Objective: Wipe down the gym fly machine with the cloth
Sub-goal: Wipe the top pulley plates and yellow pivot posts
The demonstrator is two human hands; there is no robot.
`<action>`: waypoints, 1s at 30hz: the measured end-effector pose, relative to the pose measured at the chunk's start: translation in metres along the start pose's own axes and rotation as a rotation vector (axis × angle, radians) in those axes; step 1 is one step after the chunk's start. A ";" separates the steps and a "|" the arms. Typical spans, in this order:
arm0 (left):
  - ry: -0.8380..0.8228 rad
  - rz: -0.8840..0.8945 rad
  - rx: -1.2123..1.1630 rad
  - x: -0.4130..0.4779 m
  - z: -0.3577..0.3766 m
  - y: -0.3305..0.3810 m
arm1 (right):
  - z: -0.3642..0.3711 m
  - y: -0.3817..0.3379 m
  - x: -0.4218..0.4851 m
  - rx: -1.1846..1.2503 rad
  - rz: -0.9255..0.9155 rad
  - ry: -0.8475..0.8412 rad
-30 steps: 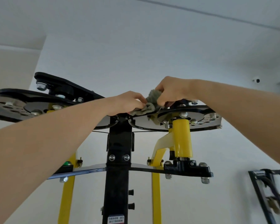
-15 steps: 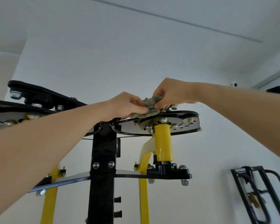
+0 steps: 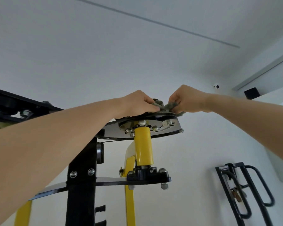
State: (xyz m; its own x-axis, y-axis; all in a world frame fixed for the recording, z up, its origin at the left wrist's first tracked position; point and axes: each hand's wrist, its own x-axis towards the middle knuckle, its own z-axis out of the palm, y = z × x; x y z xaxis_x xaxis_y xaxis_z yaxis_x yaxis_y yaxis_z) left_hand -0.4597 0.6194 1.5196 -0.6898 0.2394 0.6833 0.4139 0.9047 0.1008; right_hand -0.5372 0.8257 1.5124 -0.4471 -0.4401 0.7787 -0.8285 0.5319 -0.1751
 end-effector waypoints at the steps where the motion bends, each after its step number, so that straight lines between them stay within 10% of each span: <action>1: -0.030 -0.028 0.005 0.003 0.002 0.004 | 0.001 0.005 -0.001 -0.012 0.012 0.013; 30: 0.044 0.176 -0.098 -0.004 0.011 0.005 | -0.001 0.029 -0.007 0.274 0.050 -0.087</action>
State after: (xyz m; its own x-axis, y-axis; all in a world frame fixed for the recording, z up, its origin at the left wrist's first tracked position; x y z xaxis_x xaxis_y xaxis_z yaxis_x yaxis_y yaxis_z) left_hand -0.4610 0.6268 1.5094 -0.5763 0.3733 0.7270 0.5829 0.8113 0.0455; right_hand -0.5576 0.8448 1.5025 -0.5069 -0.4847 0.7128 -0.8598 0.3441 -0.3774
